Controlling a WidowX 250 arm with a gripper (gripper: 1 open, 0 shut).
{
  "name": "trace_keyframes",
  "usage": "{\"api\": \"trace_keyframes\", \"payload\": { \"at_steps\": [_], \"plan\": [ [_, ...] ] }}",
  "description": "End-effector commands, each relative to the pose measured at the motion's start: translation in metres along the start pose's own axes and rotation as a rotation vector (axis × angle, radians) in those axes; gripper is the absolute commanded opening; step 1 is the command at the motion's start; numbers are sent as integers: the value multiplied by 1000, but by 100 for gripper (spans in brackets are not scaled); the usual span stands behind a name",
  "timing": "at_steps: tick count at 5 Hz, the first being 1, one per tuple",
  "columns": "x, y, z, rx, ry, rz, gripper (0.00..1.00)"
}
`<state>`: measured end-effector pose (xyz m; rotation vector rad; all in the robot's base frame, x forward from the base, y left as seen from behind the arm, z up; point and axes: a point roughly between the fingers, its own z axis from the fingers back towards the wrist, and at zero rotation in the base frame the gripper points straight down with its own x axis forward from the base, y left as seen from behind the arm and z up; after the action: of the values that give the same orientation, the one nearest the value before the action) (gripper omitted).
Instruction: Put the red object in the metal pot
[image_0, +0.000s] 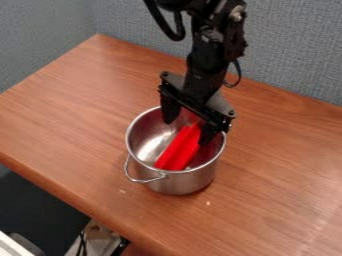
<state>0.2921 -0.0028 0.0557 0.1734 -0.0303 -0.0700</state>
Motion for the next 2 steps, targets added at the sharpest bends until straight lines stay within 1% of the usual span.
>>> {"api": "trace_keyframes", "payload": {
  "at_steps": [1,2],
  "plan": [
    [15,-4,9,-26,-33,-59,100],
    [20,-13,1,-47,4,-133,100]
  ]
}}
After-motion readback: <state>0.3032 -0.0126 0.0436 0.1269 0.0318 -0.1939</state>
